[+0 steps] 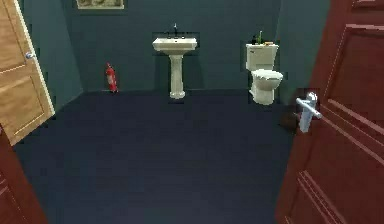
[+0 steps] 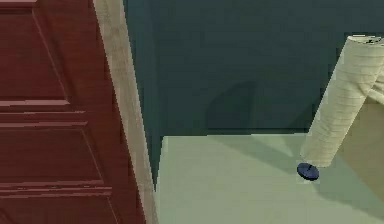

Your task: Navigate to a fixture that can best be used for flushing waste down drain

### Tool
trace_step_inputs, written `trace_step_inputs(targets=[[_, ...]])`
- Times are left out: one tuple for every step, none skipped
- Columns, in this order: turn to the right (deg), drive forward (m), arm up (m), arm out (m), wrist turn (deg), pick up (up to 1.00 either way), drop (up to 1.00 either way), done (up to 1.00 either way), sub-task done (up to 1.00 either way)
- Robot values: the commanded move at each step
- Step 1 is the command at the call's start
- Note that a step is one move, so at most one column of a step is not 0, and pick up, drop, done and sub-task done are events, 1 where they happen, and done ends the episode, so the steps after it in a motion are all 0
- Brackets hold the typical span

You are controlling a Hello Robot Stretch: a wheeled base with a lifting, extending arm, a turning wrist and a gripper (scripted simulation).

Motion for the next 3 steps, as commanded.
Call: trace_step_inputs(targets=[[0.0, 1.0, 0.0, 0.0, 0.0, 0.0, 0.0, 0.0, 0.0], [-3.0, 0.0, 0.0, 0.0, 0.0, 0.0, 0.0, 0.0, 0.0], [0.0, 0.3, 0.0, 0.0, 0.0, 0.0, 0.0, 0.0, 0.0]])
